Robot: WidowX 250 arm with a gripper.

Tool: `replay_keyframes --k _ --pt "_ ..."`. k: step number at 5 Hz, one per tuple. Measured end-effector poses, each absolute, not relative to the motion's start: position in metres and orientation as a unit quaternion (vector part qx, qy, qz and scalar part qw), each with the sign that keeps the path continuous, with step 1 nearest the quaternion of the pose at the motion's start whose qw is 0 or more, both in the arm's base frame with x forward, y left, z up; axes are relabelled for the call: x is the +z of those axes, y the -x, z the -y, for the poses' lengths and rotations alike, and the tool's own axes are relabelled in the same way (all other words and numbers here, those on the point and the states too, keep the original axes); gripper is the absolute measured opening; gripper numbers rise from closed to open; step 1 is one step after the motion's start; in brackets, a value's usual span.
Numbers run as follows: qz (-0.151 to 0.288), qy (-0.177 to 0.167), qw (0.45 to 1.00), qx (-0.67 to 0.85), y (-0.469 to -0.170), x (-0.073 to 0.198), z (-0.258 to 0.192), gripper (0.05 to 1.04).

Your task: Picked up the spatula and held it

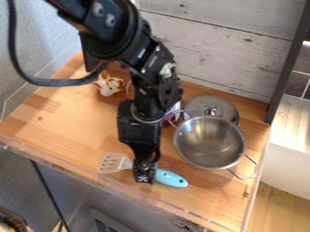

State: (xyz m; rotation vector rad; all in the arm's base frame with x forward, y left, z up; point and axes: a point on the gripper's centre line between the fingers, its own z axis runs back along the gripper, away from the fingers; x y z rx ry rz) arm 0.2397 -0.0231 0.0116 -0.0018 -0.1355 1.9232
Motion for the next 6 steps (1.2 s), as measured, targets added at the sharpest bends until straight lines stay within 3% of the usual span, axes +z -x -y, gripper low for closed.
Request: replay_keyframes --k 2,3,5,6 --pt "0.070 0.003 0.577 0.814 -0.243 0.008 0.032 0.347" --pt "0.072 0.000 0.575 0.815 -0.243 0.007 0.031 0.270" --pt "0.070 -0.010 0.587 0.807 -0.232 0.010 0.025 0.269" --pt "0.073 0.004 0.604 0.794 -0.232 0.027 0.014 0.269"
